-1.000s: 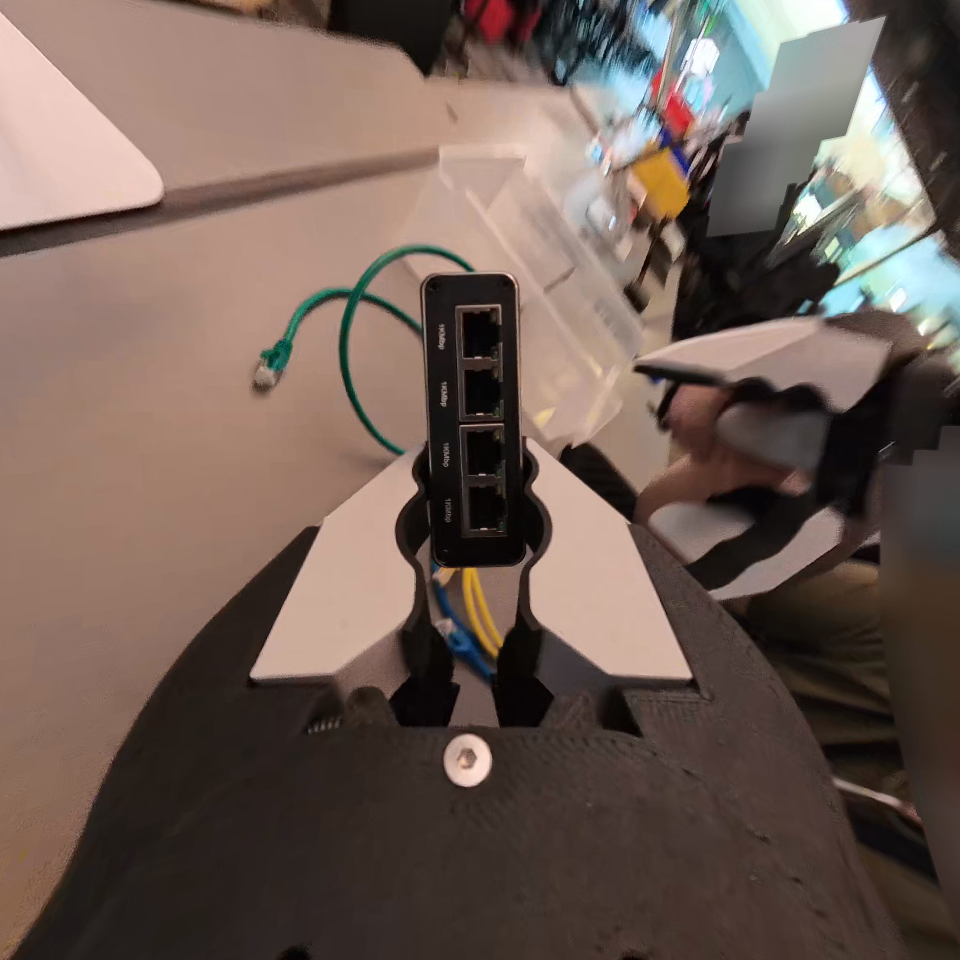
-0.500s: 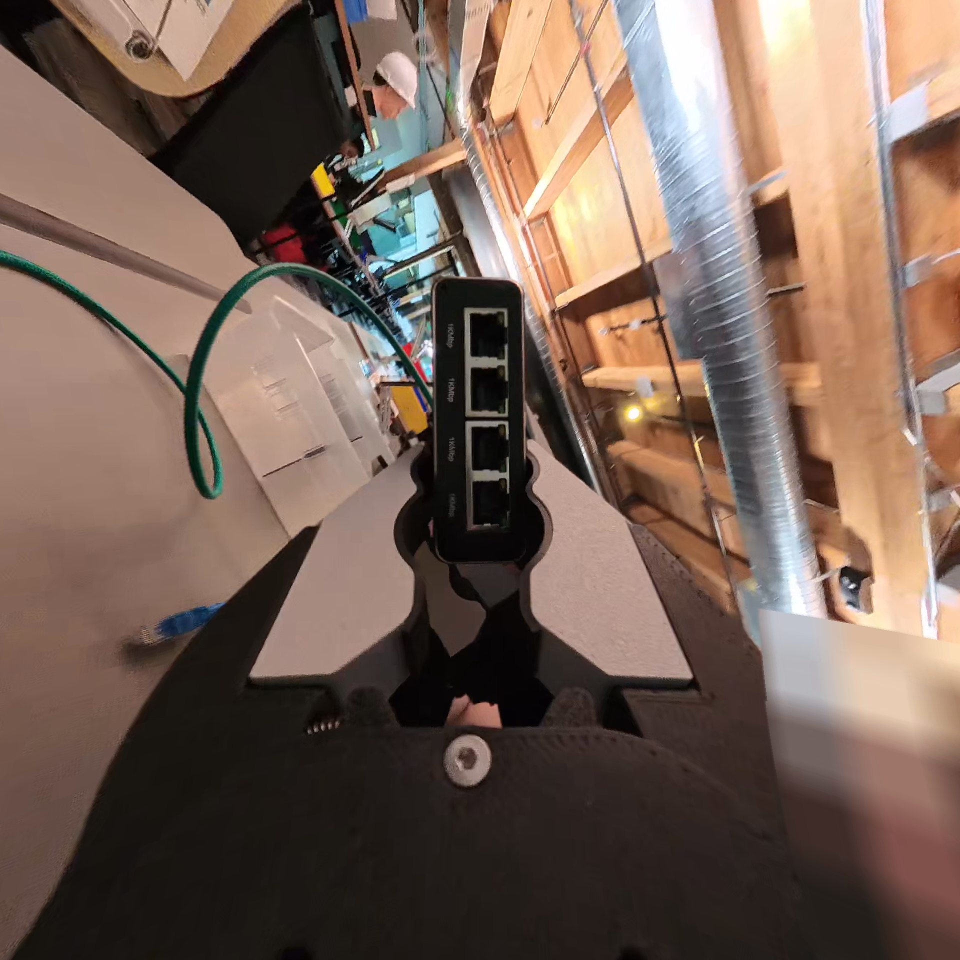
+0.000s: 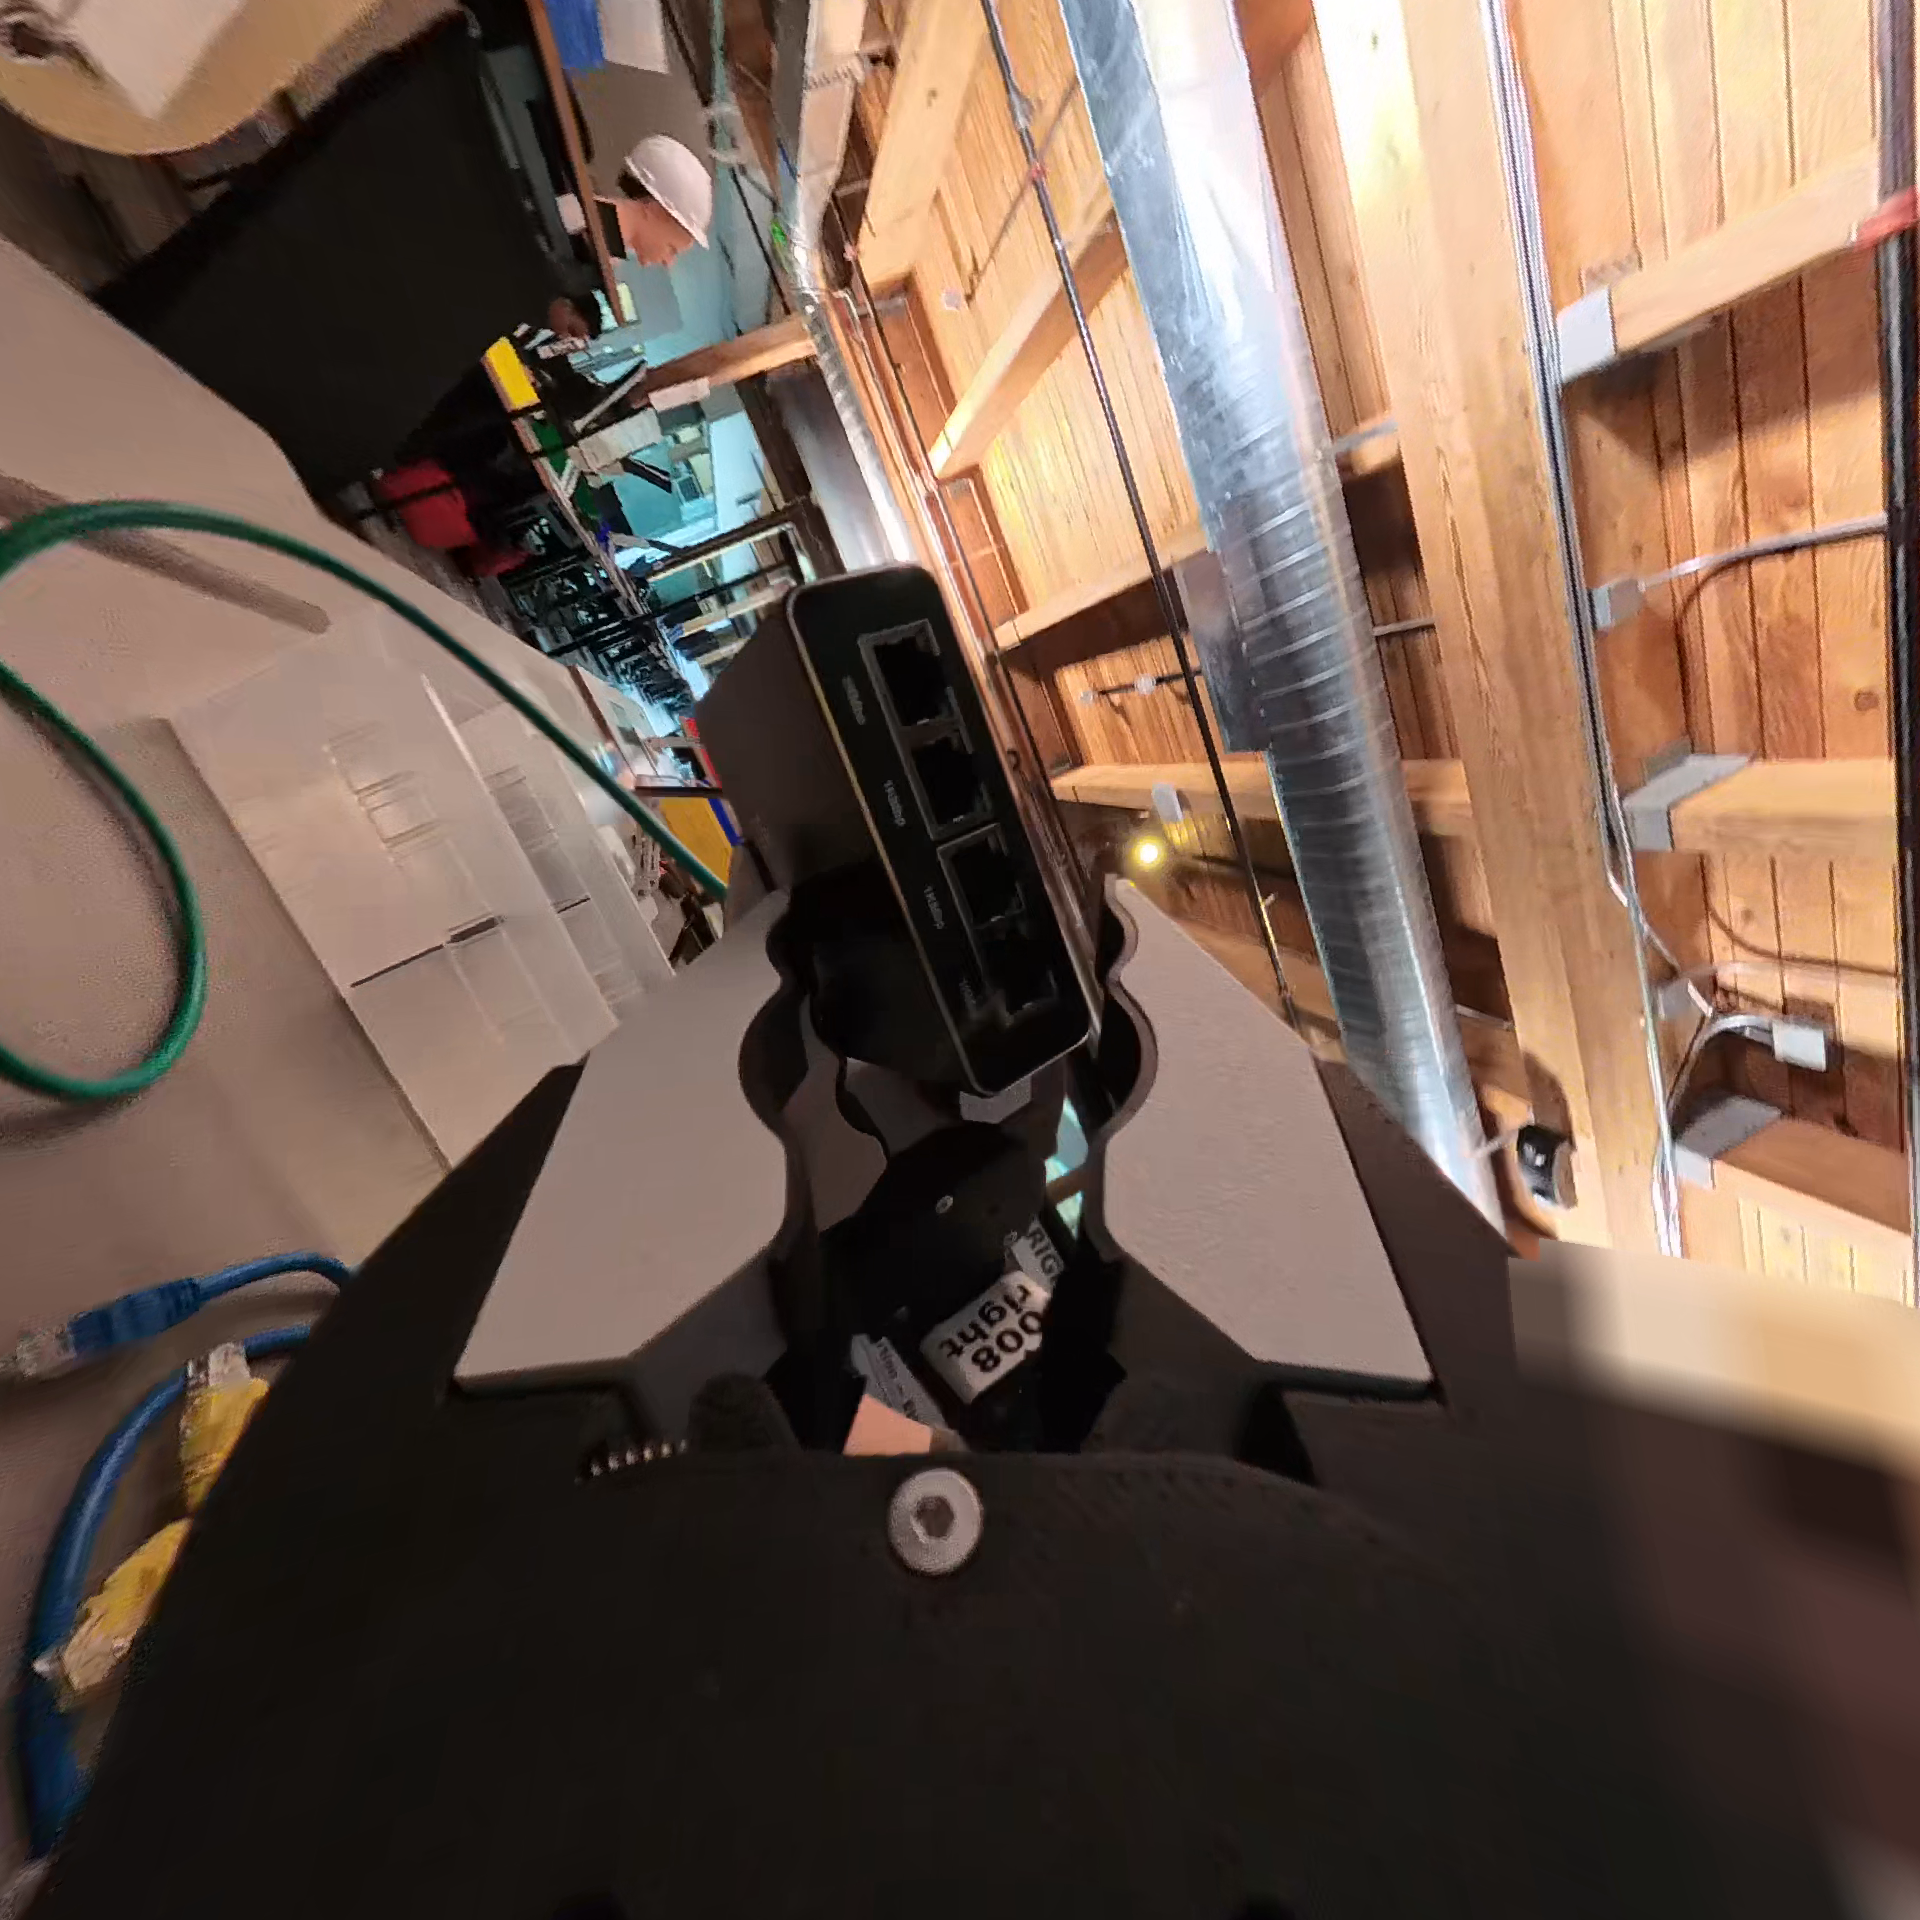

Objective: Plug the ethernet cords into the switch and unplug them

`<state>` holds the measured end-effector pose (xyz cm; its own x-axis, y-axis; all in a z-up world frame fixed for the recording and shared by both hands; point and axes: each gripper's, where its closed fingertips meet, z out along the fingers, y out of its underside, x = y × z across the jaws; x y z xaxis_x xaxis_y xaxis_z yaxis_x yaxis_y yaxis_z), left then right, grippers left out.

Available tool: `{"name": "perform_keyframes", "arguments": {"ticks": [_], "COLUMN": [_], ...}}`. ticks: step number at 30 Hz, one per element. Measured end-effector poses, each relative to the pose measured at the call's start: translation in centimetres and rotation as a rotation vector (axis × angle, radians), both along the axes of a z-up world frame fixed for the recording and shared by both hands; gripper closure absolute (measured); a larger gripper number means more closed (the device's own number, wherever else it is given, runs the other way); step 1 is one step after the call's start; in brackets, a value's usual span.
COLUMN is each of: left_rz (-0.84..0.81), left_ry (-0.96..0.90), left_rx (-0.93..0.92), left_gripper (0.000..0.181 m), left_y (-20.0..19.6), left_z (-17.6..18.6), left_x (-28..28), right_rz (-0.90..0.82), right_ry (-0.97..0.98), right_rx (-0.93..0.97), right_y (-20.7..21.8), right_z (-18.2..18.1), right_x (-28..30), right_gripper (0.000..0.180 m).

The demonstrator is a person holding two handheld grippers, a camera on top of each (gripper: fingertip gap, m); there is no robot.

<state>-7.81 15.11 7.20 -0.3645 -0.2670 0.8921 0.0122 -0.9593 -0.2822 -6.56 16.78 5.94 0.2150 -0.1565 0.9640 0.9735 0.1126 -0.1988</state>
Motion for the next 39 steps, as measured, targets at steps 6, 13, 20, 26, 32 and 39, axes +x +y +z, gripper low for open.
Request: {"name": "perform_keyframes", "arguments": {"ticks": [6,13,20,26,32,39], "left_rz": [0.135,0.298,0.414,0.475,0.357,0.036], "left_ry": [-0.106,-0.190,-0.123,0.287,0.819,0.992], "left_rx": [0.319,1.248,1.589,1.819,2.178,2.307], "left_gripper": [0.117,0.094,0.143,0.150,0.150,0.150], "left_y": [2.1,-6.5,-9.4,-4.3,0.5,0.1], "left_z": [4.1,7.4,5.3,2.3,-5.6,-13.9], "left_x": [-3.4,-4.7,-2.6,-3.0,-2.0,0.3], "right_rz": [0.326,1.136,1.338,0.953,0.569,0.524], "right_ry": [0.269,0.734,0.793,0.860,0.442,0.413], "right_rx": [-0.047,-0.370,-0.559,-0.607,-0.994,-1.220], "right_y": [-2.9,-10.0,-10.6,-5.0,-5.8,-7.6], "right_z": [3.5,7.4,5.1,3.0,-6.5,-9.9], "right_x": [-0.9,-3.5,-4.8,-0.4,2.1,2.1], "right_gripper": [0.147,0.147,0.148,0.136,0.138,0.139]}}
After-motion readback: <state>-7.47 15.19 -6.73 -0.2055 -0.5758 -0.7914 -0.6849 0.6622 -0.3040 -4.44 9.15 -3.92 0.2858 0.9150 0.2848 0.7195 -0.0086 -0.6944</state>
